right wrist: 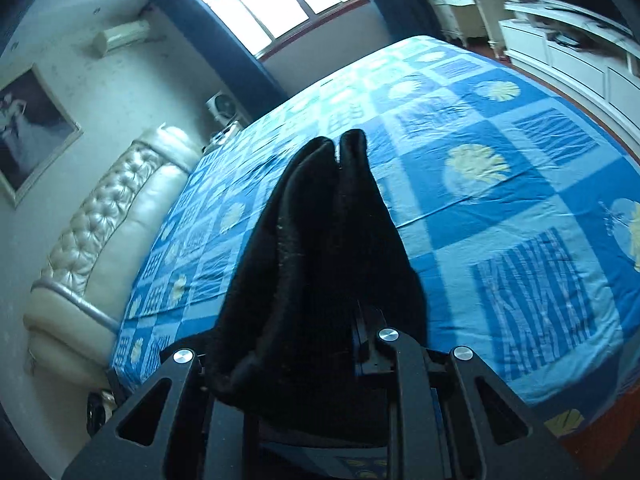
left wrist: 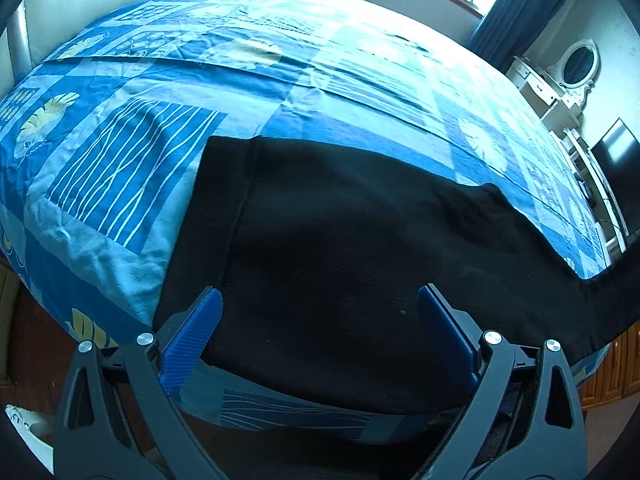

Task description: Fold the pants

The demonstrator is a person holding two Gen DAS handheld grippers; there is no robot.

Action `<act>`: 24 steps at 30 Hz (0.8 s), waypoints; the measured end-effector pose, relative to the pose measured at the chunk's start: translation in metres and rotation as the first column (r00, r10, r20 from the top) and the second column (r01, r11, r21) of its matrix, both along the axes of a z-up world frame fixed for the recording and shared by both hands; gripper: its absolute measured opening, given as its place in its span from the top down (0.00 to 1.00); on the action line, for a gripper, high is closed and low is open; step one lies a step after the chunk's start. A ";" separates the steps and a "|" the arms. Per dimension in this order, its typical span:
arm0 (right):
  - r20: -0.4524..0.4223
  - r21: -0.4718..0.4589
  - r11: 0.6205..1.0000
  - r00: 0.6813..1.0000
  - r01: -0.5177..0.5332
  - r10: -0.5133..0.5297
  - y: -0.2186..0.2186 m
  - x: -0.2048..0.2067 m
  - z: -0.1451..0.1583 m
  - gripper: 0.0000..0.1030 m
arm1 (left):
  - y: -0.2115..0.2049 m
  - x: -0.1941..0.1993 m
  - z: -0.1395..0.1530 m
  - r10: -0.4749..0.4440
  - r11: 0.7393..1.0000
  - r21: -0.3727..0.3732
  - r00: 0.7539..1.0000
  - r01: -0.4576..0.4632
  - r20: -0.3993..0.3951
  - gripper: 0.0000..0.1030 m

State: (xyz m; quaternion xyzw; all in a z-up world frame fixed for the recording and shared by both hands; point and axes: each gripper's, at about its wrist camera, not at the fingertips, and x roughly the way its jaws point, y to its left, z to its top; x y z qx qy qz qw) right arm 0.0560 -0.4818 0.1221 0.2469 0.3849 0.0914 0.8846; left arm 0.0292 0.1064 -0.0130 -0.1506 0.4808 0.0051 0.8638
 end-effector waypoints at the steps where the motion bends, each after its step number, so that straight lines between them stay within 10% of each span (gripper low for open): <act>1: -0.003 -0.020 1.000 1.000 -0.020 0.020 0.014 0.003 -0.002 0.80 | -0.001 0.000 0.001 -0.002 1.000 -0.006 1.000 0.002 0.003 0.05; 24: -0.248 -0.298 0.910 0.944 -0.289 0.218 0.209 0.022 -0.130 0.80 | -0.008 -0.002 0.006 -0.018 1.000 -0.011 1.000 0.018 0.022 0.05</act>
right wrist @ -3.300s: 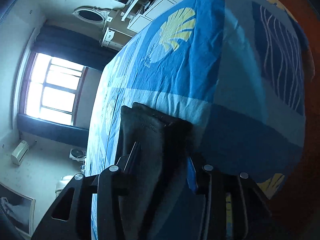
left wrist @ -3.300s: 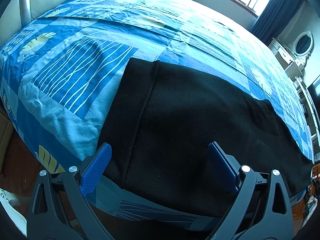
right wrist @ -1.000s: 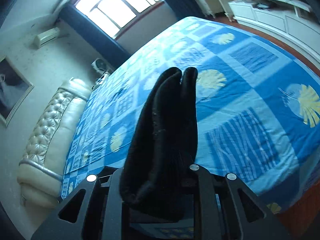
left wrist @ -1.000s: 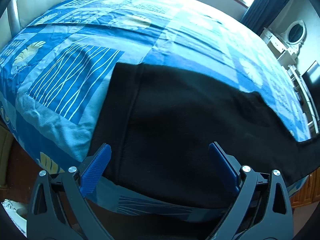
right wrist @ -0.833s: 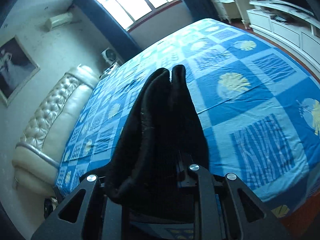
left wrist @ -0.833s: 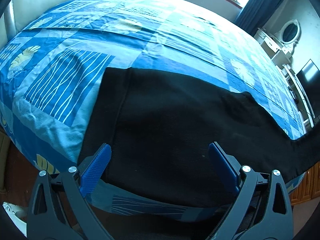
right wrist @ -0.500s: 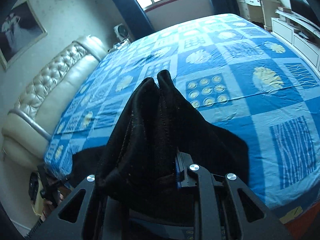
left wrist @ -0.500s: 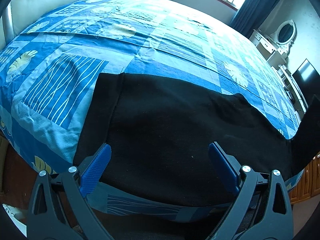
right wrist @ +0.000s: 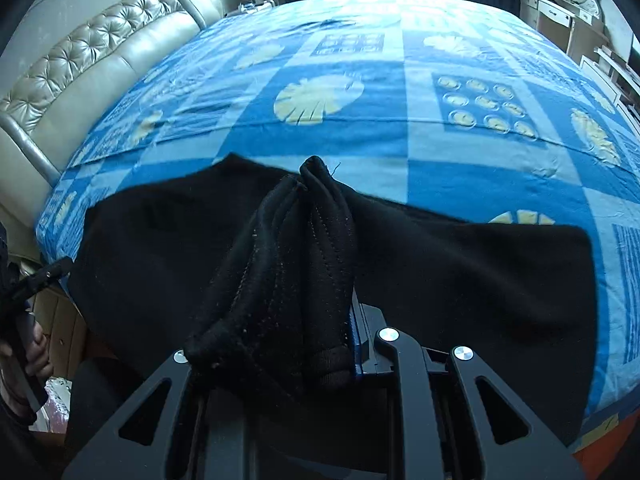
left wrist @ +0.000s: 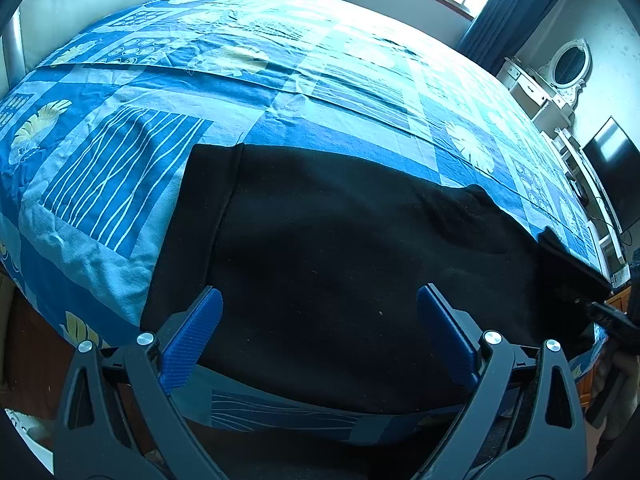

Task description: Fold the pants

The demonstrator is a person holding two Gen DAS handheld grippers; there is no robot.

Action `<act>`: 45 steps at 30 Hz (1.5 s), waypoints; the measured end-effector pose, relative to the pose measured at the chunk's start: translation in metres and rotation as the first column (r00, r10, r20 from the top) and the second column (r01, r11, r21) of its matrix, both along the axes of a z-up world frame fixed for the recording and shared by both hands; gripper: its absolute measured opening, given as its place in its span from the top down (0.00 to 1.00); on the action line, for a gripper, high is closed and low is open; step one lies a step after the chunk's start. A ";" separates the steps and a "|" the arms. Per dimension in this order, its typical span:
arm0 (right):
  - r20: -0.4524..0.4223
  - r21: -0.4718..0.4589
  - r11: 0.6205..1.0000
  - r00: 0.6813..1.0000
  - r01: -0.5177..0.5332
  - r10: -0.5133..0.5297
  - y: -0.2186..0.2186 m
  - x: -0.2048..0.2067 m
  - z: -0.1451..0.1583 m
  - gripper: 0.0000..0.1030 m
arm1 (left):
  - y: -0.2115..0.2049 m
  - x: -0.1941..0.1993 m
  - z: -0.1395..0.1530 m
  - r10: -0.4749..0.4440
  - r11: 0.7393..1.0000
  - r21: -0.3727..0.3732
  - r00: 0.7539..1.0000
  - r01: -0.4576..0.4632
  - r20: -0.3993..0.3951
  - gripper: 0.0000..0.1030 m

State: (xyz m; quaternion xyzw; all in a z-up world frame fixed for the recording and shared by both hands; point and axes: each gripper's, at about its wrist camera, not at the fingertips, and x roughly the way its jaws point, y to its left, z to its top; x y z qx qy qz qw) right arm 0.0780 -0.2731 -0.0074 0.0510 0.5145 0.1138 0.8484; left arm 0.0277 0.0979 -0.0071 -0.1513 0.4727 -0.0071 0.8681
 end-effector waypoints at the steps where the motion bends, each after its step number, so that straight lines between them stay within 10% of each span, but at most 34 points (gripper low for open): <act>1: -0.005 -0.002 1.000 1.000 -0.001 0.001 0.003 0.000 -0.003 0.80 | 0.000 0.000 0.000 -0.002 1.000 -0.002 1.000 0.002 0.001 0.05; 34: -0.060 0.213 0.964 0.983 -0.158 0.174 0.069 -0.028 -0.019 0.31 | -0.007 0.001 -0.008 -0.020 1.000 -0.021 0.999 0.019 -0.026 0.05; 39: 0.029 0.402 0.908 0.993 -0.119 0.118 0.004 -0.028 0.026 0.31 | -0.007 -0.002 -0.006 -0.021 0.999 -0.026 1.000 0.020 -0.023 0.05; 45: 0.001 0.550 0.802 0.961 0.231 -0.278 -0.161 -0.025 0.021 0.31 | -0.008 0.001 -0.009 -0.021 0.999 -0.044 0.999 0.020 -0.037 0.05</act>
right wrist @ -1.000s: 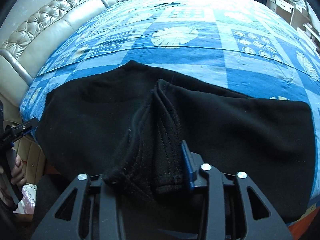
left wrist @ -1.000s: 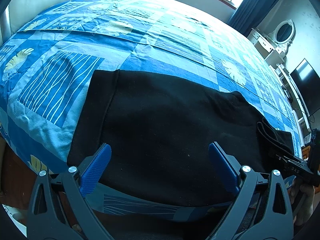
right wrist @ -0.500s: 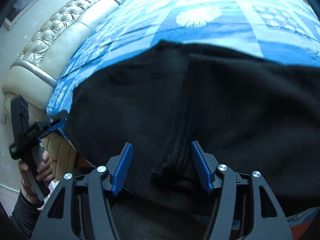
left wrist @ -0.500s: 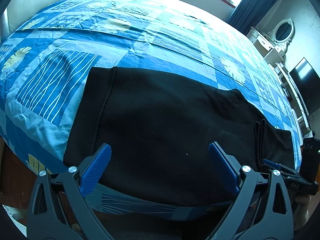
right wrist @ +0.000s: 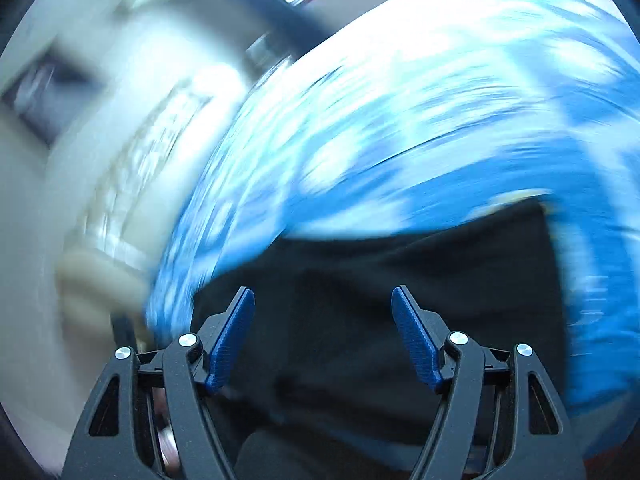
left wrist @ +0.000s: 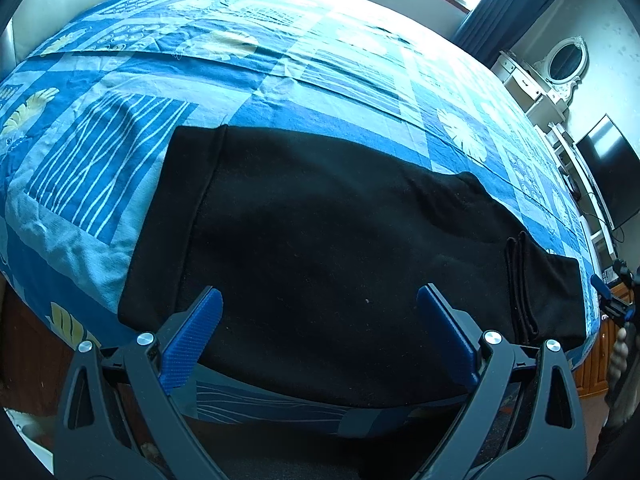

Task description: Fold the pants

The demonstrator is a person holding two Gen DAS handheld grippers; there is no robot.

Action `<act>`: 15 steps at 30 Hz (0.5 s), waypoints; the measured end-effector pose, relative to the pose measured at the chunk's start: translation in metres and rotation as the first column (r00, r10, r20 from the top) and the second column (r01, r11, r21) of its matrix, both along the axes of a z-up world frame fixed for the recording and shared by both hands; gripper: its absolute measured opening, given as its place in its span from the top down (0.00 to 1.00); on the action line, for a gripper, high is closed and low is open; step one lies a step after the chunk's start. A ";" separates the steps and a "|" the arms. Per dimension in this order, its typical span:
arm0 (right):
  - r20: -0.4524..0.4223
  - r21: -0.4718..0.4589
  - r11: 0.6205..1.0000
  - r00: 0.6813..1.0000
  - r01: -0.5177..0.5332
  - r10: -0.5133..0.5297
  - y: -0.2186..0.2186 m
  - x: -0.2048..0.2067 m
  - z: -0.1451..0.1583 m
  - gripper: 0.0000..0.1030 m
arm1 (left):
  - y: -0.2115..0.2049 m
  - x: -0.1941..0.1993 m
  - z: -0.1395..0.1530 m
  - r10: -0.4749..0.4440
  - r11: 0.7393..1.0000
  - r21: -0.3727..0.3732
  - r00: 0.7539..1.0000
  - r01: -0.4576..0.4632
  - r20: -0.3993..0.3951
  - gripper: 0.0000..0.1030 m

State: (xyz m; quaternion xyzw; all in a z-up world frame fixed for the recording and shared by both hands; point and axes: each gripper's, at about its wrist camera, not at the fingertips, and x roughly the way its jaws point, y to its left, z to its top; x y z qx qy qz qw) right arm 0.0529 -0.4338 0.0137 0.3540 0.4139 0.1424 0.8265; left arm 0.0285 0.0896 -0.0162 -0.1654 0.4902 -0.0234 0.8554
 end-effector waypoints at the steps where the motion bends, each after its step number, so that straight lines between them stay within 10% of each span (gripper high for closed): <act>1: -0.016 0.009 0.999 0.999 0.048 -0.048 -0.017 0.002 -0.007 0.31 | 0.000 0.001 -0.001 0.000 1.000 -0.006 1.000 0.000 -0.003 0.05; 7: -0.179 0.193 0.965 0.973 0.180 -0.146 -0.067 0.020 -0.078 0.33 | 0.001 0.001 -0.004 0.007 1.000 -0.013 1.000 -0.007 -0.015 0.05; 11: -0.246 0.192 0.967 0.962 0.170 -0.121 -0.064 0.034 -0.106 0.71 | 0.002 0.002 -0.008 0.011 1.000 -0.007 1.000 -0.011 -0.028 0.05; 15: -0.248 0.209 0.965 0.963 0.161 -0.107 -0.066 0.036 -0.111 0.76 | 0.003 0.002 -0.009 0.013 1.000 -0.024 0.999 -0.014 -0.033 0.05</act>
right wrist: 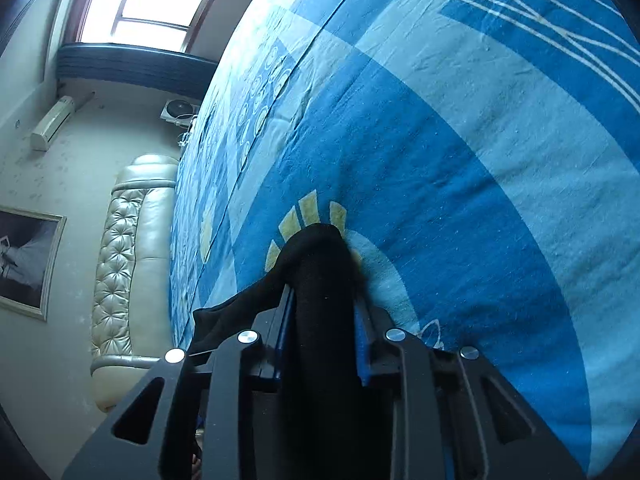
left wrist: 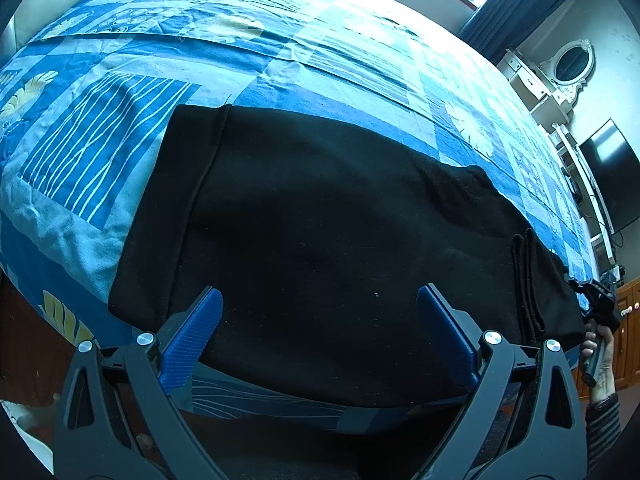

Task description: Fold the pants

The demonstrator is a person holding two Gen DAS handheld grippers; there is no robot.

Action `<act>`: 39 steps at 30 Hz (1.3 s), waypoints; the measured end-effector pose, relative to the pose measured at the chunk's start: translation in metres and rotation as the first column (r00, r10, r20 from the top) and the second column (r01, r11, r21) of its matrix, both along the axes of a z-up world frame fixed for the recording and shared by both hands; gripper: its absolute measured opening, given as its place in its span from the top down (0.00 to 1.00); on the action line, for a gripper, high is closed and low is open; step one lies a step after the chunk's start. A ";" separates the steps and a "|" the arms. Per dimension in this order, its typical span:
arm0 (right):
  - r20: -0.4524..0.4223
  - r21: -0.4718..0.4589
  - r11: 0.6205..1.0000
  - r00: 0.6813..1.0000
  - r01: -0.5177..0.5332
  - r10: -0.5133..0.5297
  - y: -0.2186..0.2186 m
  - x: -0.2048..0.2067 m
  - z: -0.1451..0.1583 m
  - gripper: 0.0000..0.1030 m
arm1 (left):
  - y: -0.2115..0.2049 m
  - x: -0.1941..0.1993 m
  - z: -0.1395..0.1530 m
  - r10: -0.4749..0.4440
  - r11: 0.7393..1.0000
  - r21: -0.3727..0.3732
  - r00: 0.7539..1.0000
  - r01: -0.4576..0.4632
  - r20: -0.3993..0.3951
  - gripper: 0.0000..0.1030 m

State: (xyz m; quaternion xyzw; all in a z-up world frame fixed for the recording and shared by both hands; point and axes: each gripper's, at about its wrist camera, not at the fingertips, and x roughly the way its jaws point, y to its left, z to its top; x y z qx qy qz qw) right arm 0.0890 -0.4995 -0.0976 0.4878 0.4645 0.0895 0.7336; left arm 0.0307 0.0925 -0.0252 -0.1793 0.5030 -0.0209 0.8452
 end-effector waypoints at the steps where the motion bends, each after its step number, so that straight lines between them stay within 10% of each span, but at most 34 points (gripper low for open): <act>1: 0.002 0.006 1.000 1.000 -0.002 0.002 -0.001 -0.002 0.001 0.76 | 0.000 0.000 0.001 -0.001 1.000 -0.001 1.000 0.001 0.002 0.05; 17: 0.038 0.160 0.985 0.998 -0.061 0.056 -0.006 -0.098 0.003 0.56 | -0.002 -0.005 0.009 0.002 1.000 -0.008 1.000 -0.002 0.021 0.05; 23: 0.015 0.047 0.998 0.999 -0.045 0.044 0.000 -0.099 -0.008 0.79 | -0.005 -0.005 0.008 -0.004 1.000 0.010 1.000 0.003 0.021 0.05; 30: 0.025 0.060 0.998 0.999 -0.022 0.020 0.005 -0.099 0.005 0.71 | -0.009 -0.007 0.009 -0.017 1.000 0.014 1.000 0.017 0.025 0.05; 35: 0.051 -0.213 0.970 0.993 0.113 -0.104 0.003 -0.103 0.059 0.71 | -0.006 -0.008 0.014 -0.014 1.000 0.024 0.999 0.013 0.046 0.05; 39: 0.146 -0.100 0.993 0.988 0.063 -0.048 0.047 -0.091 0.086 0.71 | 0.000 -0.006 0.016 0.001 1.000 0.031 0.998 -0.003 0.060 0.05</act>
